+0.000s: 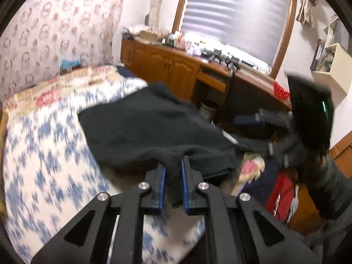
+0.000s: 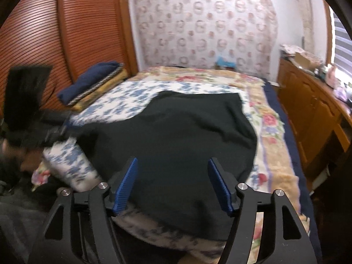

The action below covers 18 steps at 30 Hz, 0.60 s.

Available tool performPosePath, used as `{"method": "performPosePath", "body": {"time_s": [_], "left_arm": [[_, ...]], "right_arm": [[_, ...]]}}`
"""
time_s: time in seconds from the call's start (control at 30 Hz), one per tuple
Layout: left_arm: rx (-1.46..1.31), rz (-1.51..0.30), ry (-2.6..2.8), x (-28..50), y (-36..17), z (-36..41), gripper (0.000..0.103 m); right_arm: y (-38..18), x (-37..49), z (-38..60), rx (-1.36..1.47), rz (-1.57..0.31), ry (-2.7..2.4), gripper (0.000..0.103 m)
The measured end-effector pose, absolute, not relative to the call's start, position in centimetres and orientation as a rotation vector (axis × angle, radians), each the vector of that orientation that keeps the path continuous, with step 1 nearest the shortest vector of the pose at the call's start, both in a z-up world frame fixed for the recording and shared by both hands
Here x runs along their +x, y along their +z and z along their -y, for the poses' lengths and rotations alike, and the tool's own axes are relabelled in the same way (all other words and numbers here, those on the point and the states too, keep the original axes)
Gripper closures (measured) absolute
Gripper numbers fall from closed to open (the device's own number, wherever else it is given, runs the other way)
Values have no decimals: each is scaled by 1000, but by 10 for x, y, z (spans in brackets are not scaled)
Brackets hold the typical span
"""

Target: Fold small clothes

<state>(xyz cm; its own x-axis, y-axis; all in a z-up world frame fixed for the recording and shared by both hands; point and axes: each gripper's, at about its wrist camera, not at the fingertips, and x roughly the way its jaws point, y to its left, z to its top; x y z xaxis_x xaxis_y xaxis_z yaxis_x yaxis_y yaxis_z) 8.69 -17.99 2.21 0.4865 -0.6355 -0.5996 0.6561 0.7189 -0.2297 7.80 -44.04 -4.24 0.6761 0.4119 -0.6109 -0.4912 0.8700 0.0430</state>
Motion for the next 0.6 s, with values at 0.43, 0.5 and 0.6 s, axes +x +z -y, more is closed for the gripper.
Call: {"method": "performPosePath", "body": {"time_s": [0.43, 0.5, 0.6], "left_arm": [[-36, -676, -763, 136, 42, 179, 94], [-56, -667, -753, 144, 43, 174, 94], [-87, -662, -745, 159, 43, 168, 94]], "right_arm": [[-94, 94, 436, -319, -764, 419, 30], [-97, 98, 445, -330, -779, 404, 30], [-103, 106, 453, -339, -806, 388, 31]]}}
